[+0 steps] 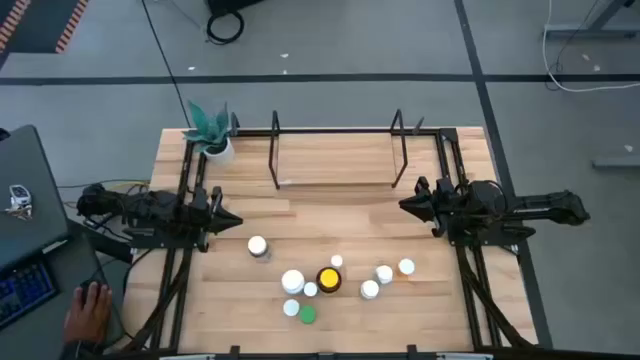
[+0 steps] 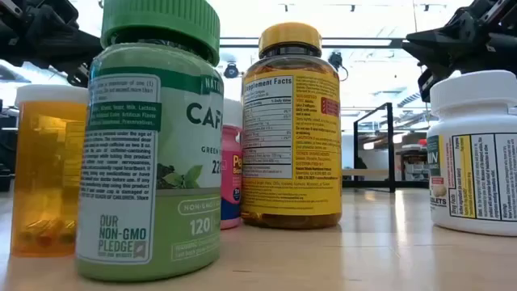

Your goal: Pick and place medicine bottles onto shelf by color

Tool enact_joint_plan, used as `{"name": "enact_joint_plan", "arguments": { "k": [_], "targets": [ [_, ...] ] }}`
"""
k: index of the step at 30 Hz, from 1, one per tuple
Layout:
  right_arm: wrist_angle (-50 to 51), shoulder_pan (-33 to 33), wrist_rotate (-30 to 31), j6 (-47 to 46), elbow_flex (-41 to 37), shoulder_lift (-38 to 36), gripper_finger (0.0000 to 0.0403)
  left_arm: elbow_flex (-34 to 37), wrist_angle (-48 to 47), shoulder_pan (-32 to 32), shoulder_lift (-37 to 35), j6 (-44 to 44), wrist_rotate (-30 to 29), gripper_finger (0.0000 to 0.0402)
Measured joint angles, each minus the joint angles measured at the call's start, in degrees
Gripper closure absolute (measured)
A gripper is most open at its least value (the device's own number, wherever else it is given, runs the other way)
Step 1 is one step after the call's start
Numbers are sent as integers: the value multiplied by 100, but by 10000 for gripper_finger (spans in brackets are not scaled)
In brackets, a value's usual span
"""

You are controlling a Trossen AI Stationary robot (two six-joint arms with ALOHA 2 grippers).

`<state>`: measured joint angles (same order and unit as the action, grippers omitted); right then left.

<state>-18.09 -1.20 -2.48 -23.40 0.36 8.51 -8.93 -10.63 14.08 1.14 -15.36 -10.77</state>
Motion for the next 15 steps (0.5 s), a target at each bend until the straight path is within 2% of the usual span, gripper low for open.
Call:
{"name": "enact_joint_plan", "arguments": {
  "k": [15],
  "targets": [
    [-2,1,0,0,0,0,342,0,0,1,1,0,-1,369]
  ]
}}
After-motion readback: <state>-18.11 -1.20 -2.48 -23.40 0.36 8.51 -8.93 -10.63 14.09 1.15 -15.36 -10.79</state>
